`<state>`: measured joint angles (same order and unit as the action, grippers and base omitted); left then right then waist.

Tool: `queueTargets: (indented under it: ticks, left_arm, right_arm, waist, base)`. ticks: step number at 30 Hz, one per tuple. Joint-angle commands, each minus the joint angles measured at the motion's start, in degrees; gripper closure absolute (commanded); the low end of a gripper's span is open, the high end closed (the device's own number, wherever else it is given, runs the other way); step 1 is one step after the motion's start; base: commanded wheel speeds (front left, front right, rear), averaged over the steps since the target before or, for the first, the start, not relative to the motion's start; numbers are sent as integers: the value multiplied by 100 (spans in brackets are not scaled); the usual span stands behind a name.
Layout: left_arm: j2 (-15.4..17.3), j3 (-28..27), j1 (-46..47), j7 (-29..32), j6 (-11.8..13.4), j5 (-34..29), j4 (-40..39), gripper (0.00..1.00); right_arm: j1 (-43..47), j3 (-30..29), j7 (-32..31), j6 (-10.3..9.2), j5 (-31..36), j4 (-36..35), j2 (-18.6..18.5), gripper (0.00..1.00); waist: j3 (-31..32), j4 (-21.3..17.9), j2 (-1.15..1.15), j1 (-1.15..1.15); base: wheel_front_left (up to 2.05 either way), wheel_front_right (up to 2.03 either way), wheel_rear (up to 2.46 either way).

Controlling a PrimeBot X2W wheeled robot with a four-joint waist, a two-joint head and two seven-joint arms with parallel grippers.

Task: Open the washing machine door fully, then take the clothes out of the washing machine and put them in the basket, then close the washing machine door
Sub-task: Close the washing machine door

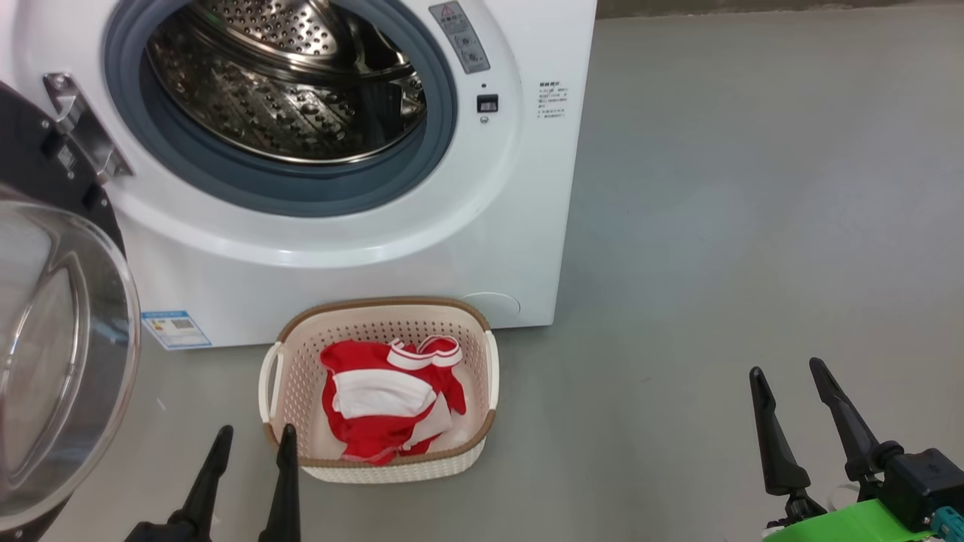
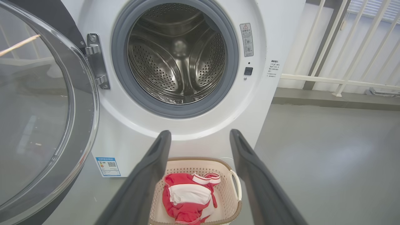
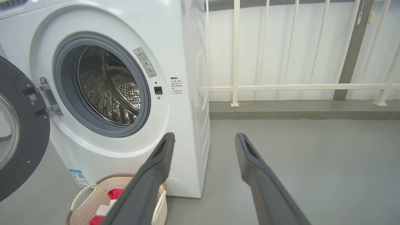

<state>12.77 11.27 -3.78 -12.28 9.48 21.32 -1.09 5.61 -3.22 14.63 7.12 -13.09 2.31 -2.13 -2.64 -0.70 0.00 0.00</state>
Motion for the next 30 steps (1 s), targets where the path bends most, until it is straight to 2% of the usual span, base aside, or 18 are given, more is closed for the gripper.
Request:
queueTargets:
  ticks: [1,6,19,30]
  left_arm:
    - [85,-199,195,-70,7,-20,-151,0]
    - [58,-192,231,-92,118,-84,-126,0]
    - [68,-169,257,-133,151,-84,-168,0]
    - [99,-142,242,-125,263,-160,-291,0]
  right_arm:
    - [-249,111,37,36,51,-161,-75,0]
    - [-280,109,37,36,63,-147,-75,0]
    - [-285,131,37,36,25,-134,-75,0]
    - [-250,171,37,36,49,-150,-75,0]
  waist:
    - [-17,11,0,0]
    - [-40,38,0,0]
    - [-20,118,0,0]
    - [31,446,0,0]
  base:
    - [-107,107,0]
    - [-53,53,0]
    - [-1,1,0]
    - [0,0,0]
